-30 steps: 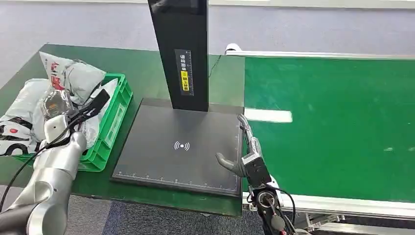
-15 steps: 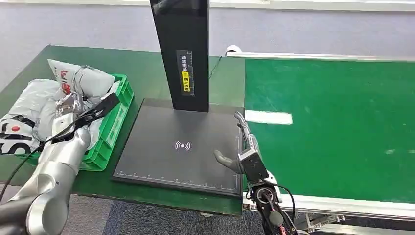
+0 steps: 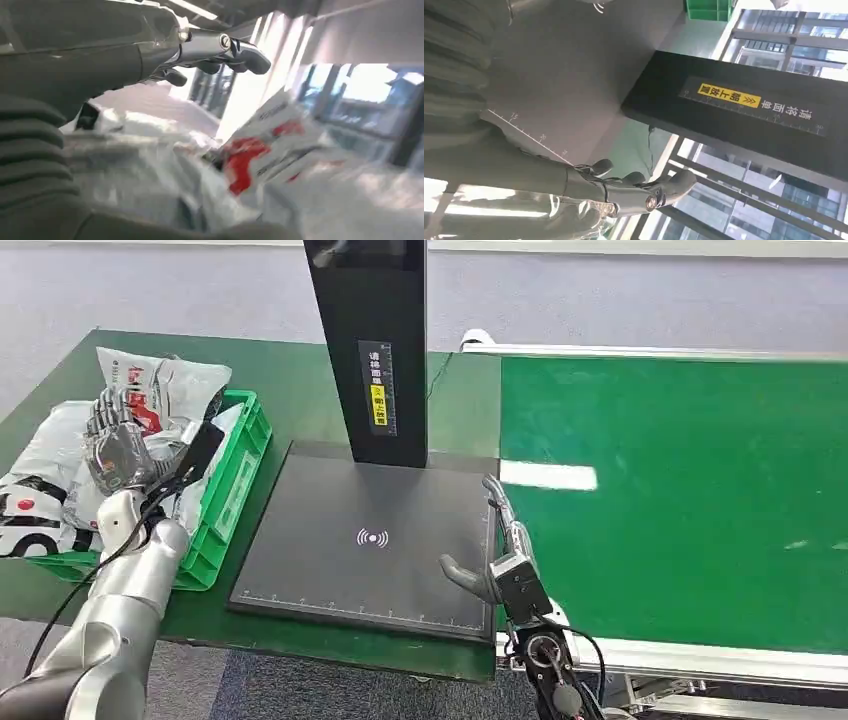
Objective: Moved the parcel from conveyor to table for the left to box.
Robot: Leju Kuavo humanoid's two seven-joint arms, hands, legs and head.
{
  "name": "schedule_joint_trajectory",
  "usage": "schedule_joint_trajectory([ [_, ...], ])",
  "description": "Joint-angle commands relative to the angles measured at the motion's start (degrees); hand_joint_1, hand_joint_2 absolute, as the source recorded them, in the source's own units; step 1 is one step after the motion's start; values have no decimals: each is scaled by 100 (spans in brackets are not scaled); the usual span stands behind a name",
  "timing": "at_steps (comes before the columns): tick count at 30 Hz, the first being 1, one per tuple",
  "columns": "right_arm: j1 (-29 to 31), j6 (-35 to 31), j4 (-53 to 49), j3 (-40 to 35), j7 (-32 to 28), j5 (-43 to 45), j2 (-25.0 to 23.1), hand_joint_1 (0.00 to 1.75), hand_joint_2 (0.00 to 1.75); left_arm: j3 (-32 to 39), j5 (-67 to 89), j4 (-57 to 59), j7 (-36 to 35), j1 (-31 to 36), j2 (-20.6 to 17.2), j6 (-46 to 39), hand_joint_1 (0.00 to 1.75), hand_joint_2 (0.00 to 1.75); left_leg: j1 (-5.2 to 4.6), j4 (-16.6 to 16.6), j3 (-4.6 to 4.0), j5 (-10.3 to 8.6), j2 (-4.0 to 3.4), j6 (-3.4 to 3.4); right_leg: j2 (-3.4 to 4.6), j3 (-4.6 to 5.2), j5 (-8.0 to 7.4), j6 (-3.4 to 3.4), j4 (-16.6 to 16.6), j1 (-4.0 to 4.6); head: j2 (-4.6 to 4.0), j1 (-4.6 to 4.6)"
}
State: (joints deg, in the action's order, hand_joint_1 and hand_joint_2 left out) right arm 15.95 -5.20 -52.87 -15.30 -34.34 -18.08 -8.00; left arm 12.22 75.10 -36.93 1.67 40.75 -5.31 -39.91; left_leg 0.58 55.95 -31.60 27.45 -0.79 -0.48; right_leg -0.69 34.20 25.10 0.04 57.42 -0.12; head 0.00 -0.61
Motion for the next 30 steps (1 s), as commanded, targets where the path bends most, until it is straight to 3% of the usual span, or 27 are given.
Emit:
schedule_joint_trajectory([
  [1,128,-178,230,-7,-155,152,40,0,175,2583,-1520,-3292,3833,-528,1516,-9,0,0,5,9,-17,2,19,5,-9,7,2,6,-2,5,0,0],
  [8,217,-330,266,-60,-341,427,128,0,175,682,-4137,-4556,3833,-1472,1569,-9,0,0,1,-1,-4,11,-13,0,23,2,2,4,-6,0,0,2],
  [12,199,-382,136,-34,-331,507,182,0,175,-782,-5547,-4259,3833,-1856,1229,-9,0,0,-2,-5,-4,6,5,3,6,-3,1,6,-11,-3,0,2],
  [21,199,-382,136,-34,-331,507,182,0,175,-782,-5547,-4259,3833,-1856,1229,-9,0,0,-2,-6,0,8,-2,0,15,-4,0,3,-8,-4,0,2],
  [22,201,-395,98,-12,-333,528,187,0,175,-1231,-6192,-3909,3833,-1839,1014,295,0,0,-3,-3,-2,8,0,0,13,-1,1,3,-4,-4,0,0],
  [24,170,-329,-76,38,-332,593,212,0,175,-1713,-6984,-3872,3498,-2122,954,1491,0,0,-5,-6,2,7,8,0,7,-5,2,3,-6,-6,0,0],
  [29,-64,-26,-757,19,-187,697,213,0,175,-2278,-7897,-3817,2998,-2821,803,3751,0,0,-8,-16,12,7,1,3,17,-11,0,6,-14,-10,0,4],
  [30,-83,46,-840,15,-157,744,212,0,175,-2387,-8272,-3708,2836,-2883,753,4538,0,175,-9,-21,16,7,-2,4,21,-16,-1,7,-20,-10,0,0],
])
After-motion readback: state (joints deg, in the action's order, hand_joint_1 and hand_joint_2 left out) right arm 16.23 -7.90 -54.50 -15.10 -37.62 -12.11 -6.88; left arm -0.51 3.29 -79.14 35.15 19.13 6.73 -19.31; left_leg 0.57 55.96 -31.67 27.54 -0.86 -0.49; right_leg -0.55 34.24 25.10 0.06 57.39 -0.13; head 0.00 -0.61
